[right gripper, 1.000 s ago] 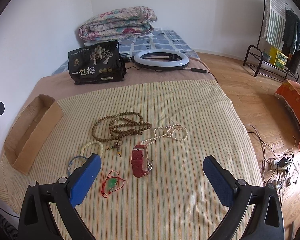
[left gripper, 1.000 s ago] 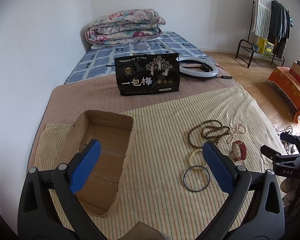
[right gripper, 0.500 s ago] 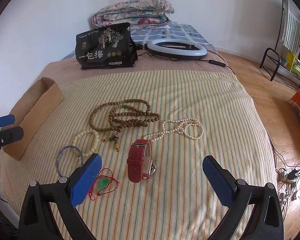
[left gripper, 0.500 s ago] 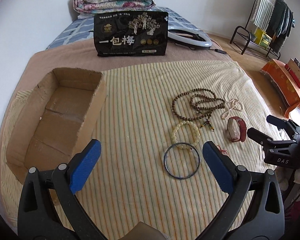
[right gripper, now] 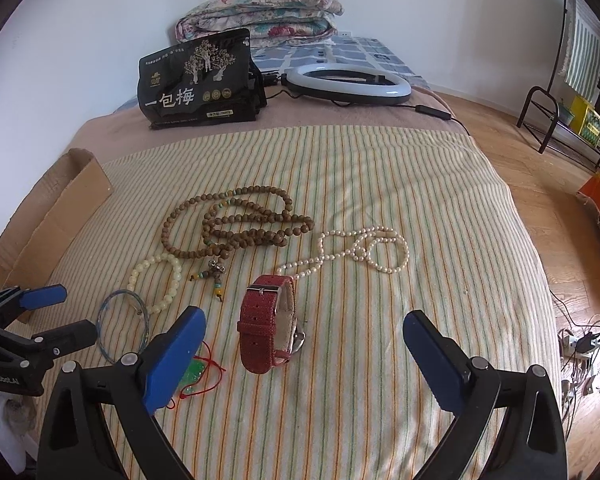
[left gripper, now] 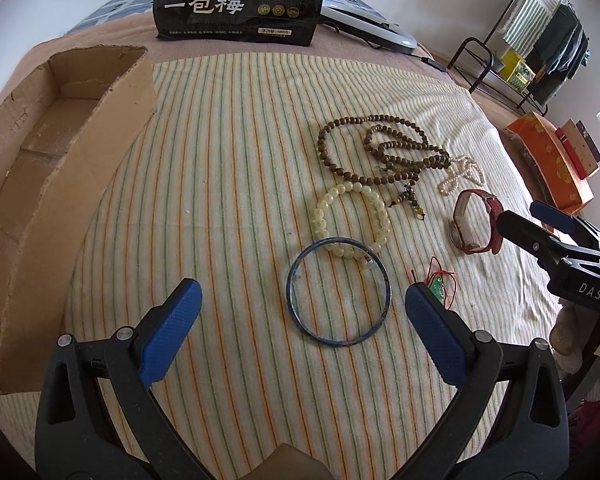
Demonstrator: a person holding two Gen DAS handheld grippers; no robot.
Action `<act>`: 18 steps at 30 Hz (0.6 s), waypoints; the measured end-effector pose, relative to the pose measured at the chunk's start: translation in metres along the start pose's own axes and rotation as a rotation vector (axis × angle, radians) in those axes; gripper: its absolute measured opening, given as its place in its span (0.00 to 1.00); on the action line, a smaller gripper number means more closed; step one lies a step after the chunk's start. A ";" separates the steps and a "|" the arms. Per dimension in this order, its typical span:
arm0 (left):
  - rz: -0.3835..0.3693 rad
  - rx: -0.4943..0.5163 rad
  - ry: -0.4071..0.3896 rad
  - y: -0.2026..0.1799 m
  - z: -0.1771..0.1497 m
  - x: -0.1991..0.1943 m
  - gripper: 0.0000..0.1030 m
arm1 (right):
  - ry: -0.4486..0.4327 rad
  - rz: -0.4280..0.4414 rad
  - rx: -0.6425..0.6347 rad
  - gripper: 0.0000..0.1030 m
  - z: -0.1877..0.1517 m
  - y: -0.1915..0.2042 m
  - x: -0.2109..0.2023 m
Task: Organize jewelry
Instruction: 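Move the left tool toward the blue bangle while the right tool approaches the red watch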
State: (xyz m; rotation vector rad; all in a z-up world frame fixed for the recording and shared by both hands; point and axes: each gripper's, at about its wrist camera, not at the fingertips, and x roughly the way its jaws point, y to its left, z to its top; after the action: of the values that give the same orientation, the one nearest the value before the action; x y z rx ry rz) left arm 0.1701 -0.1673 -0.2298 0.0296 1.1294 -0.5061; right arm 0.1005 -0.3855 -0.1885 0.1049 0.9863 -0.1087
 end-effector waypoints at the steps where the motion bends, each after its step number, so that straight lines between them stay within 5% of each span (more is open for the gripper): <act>1: -0.002 0.000 0.007 -0.001 -0.001 0.003 1.00 | -0.003 0.001 0.002 0.97 0.000 0.000 0.000; 12: 0.001 0.037 0.040 -0.013 -0.006 0.023 1.00 | 0.027 -0.013 0.063 0.97 -0.002 -0.018 0.008; 18: 0.101 0.135 0.044 -0.030 -0.011 0.033 1.00 | 0.035 0.012 0.057 0.97 -0.001 -0.014 0.011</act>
State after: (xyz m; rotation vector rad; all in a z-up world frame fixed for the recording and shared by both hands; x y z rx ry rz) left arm 0.1592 -0.2030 -0.2562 0.2145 1.1290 -0.4924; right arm 0.1041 -0.3996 -0.1991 0.1657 1.0171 -0.1243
